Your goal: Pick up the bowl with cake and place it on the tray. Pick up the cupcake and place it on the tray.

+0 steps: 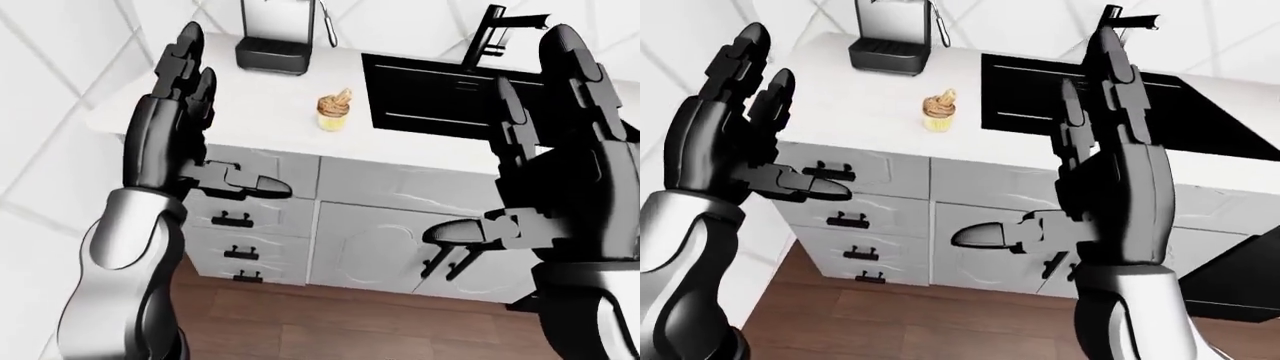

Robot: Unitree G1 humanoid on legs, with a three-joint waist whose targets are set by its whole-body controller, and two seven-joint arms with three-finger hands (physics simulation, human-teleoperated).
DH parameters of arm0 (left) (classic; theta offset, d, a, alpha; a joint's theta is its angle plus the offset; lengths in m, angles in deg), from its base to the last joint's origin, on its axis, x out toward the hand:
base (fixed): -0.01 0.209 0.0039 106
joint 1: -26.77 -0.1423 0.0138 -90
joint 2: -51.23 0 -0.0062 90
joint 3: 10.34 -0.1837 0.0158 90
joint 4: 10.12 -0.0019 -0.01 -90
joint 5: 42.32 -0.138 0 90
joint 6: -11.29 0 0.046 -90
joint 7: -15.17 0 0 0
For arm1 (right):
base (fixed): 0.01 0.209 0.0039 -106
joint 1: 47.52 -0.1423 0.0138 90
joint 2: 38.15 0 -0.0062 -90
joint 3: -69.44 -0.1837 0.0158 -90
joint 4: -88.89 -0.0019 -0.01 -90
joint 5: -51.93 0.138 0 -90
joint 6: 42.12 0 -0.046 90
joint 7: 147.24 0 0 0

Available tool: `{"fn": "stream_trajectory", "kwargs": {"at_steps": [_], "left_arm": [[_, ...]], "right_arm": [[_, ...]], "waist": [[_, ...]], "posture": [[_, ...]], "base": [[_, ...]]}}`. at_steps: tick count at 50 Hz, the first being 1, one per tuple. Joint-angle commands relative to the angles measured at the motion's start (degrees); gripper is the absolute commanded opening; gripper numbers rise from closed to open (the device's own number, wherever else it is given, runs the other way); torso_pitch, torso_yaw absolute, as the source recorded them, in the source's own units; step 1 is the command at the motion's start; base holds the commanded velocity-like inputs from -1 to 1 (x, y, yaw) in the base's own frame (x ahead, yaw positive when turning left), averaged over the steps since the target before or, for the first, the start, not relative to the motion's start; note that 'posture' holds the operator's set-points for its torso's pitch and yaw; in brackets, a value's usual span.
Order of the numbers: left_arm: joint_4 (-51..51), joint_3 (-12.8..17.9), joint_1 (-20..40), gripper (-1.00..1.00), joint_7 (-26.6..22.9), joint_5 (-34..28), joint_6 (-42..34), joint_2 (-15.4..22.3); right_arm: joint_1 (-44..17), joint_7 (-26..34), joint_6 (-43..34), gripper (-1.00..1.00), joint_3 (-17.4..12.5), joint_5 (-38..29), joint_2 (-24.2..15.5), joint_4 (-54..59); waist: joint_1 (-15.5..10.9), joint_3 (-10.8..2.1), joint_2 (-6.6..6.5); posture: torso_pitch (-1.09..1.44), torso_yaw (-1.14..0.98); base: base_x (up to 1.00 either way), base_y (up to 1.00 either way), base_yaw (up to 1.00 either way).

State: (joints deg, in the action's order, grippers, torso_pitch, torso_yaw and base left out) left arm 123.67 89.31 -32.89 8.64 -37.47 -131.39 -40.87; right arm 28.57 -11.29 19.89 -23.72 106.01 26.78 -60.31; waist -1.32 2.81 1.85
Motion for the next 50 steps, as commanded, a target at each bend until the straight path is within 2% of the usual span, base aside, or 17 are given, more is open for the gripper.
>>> {"fn": "stream_trajectory", "kwargs": {"at_steps": [1, 2, 3, 5, 6, 7, 8, 9, 11, 22, 23, 25, 27, 38, 43, 45, 50], "left_arm": [[1.69, 0.18, 1.25, 1.0, -0.08, -0.12, 1.56, 0.14], [1.87, 0.13, 1.3, 1.0, -0.08, -0.16, 1.3, 0.12], [1.81, 0.09, 1.27, 1.0, -0.11, -0.25, 1.38, 0.1], [1.86, 0.21, 1.23, 1.0, -0.16, -0.23, 1.33, 0.02], [1.65, 0.09, 1.08, 1.0, -0.2, -0.32, 1.65, -0.03], [1.51, 0.01, 0.97, 1.0, -0.27, -0.39, 1.89, -0.07], [1.49, 0.0, 1.01, 1.0, -0.27, -0.42, 1.86, -0.13], [1.23, -0.02, 0.93, 1.0, -0.35, -0.51, 2.19, -0.14], [1.19, -0.05, 0.64, 1.0, -0.46, -0.59, 2.42, -0.23], [0.93, -0.15, 0.37, 1.0, -0.73, -0.87, 2.77, -0.49], [0.94, -0.32, 0.32, 1.0, -0.75, -0.99, 2.82, -0.5], [0.62, -0.32, 0.31, 1.0, -0.89, -1.14, 3.13, -0.53], [0.83, -0.35, 0.51, 1.0, -0.89, -1.27, 2.69, -0.49], [0.54, 0.22, 0.16, 1.0, -0.84, -1.1, 3.37, -0.55], [0.47, 0.29, -0.03, 1.0, -0.86, -0.95, 3.66, -0.39], [0.56, 0.23, -0.05, 1.0, -0.82, -0.95, 3.63, -0.36], [0.49, 0.18, -0.22, 1.0, -0.89, -0.94, 3.83, -0.4]], "right_arm": [[-0.51, 0.3, 1.41, 1.0, -1.09, -0.96, -0.25, -0.8], [-0.31, 0.48, 1.36, 1.0, -1.14, -1.23, -0.08, -0.8], [-0.16, 0.66, 1.27, 1.0, -1.18, -1.36, 0.11, -0.8], [-0.09, 0.7, 1.27, 1.0, -1.15, -1.38, 0.07, -0.8], [-0.05, 0.68, 1.32, 1.0, -1.08, -1.4, 0.01, -0.8], [0.06, 0.72, 1.4, 1.0, -1.0, -1.52, -0.01, -0.8], [0.17, 0.78, 1.45, 1.0, -0.97, -1.64, 0.01, -0.8], [0.22, 0.83, 1.48, 1.0, -0.95, -1.71, 0.05, -0.8], [0.33, 0.97, 1.6, 1.0, -0.89, -1.89, 0.13, -0.8], [0.69, 1.45, 1.5, 1.0, -0.49, -2.79, 0.48, -0.8], [0.7, 1.56, 1.48, 1.0, -0.51, -2.99, 0.64, -0.8], [0.86, 1.88, 1.35, 1.0, -0.34, -3.65, 0.97, -0.8], [1.03, 2.01, 1.37, 1.0, -0.25, -3.95, 1.04, -0.8], [-0.28, 0.86, 1.17, 1.0, 0.36, -3.0, -0.28, -0.8], [-0.54, 1.04, 1.04, 1.0, 0.8, -3.34, -0.06, -0.8], [-0.82, 0.97, 0.9, 1.0, 0.84, -3.25, -0.13, -0.8], [-0.82, 1.04, 0.95, 1.0, 1.05, -3.51, 0.03, -0.8]], "waist": [[0.39, -1.99, 1.54], [0.2, -1.46, 1.74], [1.41, -0.37, -1.76], [2.74, 0.87, -4.46], [2.57, 1.16, -8.22], [2.25, 2.48, -7.55], [1.16, 1.21, -4.19], [0.89, -0.58, -4.16], [0.25, -1.06, -3.87], [-0.74, -0.27, -1.86], [-0.88, -0.44, -0.8], [-0.58, -0.03, 6.72], [-0.18, 1.04, 4.77], [1.87, -0.87, -2.21], [1.4, -2.26, -1.02], [1.12, 0.04, -0.68], [0.37, -0.1, 1.99]], "posture": [[0.0, 0.0], [0.0, 0.0], [0.0, 0.0], [0.0, 0.0], [0.0, 0.0], [0.0, 0.0], [0.0, 0.0], [0.0, 0.0], [0.0, 0.0], [0.0, 0.0], [0.0, 0.0], [0.0, 0.0], [0.0, 0.0], [0.0, 0.0], [0.0, 0.0], [0.0, 0.0], [0.0, 0.0]], "base": [[0.0, -0.35, 0.0], [0.0, -0.42, 0.0], [0.0, -0.5, 0.0], [0.0, -0.71, 0.0], [0.0, -0.88, 0.0], [0.0, -0.9, 0.0], [0.0, -0.9, 0.0], [0.0, -0.9, 0.0], [0.0, -0.69, 0.0], [0.0, -0.88, 0.0], [0.0, -0.2, 0.0], [0.0, 0.0, 0.0], [0.0, 0.0, 0.0], [0.0, 0.0, 0.0], [0.04, 0.0, 0.0], [0.25, 0.0, 0.0], [0.3, 0.0, 0.0]]}}
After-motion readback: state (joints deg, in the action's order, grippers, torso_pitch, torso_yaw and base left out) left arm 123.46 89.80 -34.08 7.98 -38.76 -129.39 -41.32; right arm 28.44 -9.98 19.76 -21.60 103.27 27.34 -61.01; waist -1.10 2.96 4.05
